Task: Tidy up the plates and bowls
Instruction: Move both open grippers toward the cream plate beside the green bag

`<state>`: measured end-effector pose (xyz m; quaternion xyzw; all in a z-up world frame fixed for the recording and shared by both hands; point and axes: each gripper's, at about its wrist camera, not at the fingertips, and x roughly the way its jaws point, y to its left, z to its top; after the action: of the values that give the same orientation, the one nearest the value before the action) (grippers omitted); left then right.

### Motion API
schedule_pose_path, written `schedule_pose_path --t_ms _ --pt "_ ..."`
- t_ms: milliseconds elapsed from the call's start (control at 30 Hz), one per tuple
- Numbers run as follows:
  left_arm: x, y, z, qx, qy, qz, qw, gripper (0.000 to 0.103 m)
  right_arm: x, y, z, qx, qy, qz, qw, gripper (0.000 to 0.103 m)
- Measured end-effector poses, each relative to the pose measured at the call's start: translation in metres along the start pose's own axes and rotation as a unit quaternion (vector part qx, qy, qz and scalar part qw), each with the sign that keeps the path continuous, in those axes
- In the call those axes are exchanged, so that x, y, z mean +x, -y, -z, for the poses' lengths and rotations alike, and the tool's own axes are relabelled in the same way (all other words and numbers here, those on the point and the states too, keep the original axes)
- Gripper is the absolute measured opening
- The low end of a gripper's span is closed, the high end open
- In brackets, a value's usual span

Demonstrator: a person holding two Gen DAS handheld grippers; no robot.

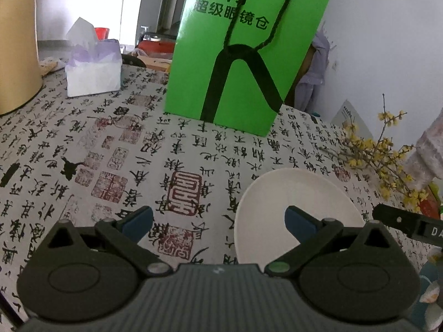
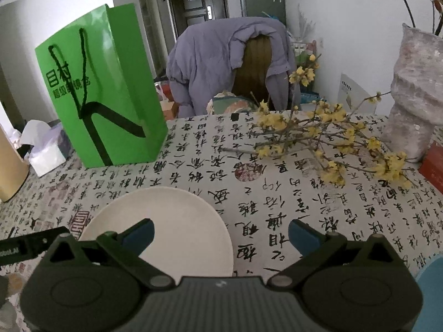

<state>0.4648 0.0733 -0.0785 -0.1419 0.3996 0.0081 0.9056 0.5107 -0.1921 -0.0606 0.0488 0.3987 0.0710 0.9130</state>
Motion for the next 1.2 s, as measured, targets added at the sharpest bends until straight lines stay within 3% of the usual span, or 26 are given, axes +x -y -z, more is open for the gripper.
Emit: schedule_pose_path --t_ms 267,567,933,1033,1200 --pt "0.006 -0.003 0.000 -0.007 -0.023 0.004 0.9997 0.103 0.009 -0.001 -0.001 -0.005 -0.017 0.005 1.000 0.103" --pt "0.010 -0.003 0.002 -0.004 -0.036 0.010 0.9993 0.103 0.013 -0.009 0.000 -0.027 -0.026 0.011 0.999 0.096" --pt "0.015 -0.008 0.002 -0.018 -0.051 0.017 0.9984 0.100 0.023 -0.023 0.001 -0.049 -0.060 0.003 0.997 0.060" --pt "0.018 -0.009 0.003 -0.021 -0.056 0.022 0.9979 0.098 0.030 -0.025 0.002 -0.052 -0.073 0.013 0.996 0.056" --pt "0.021 -0.002 0.006 -0.010 -0.061 0.023 0.9978 0.083 0.040 -0.018 0.006 -0.041 -0.098 0.019 0.994 0.039"
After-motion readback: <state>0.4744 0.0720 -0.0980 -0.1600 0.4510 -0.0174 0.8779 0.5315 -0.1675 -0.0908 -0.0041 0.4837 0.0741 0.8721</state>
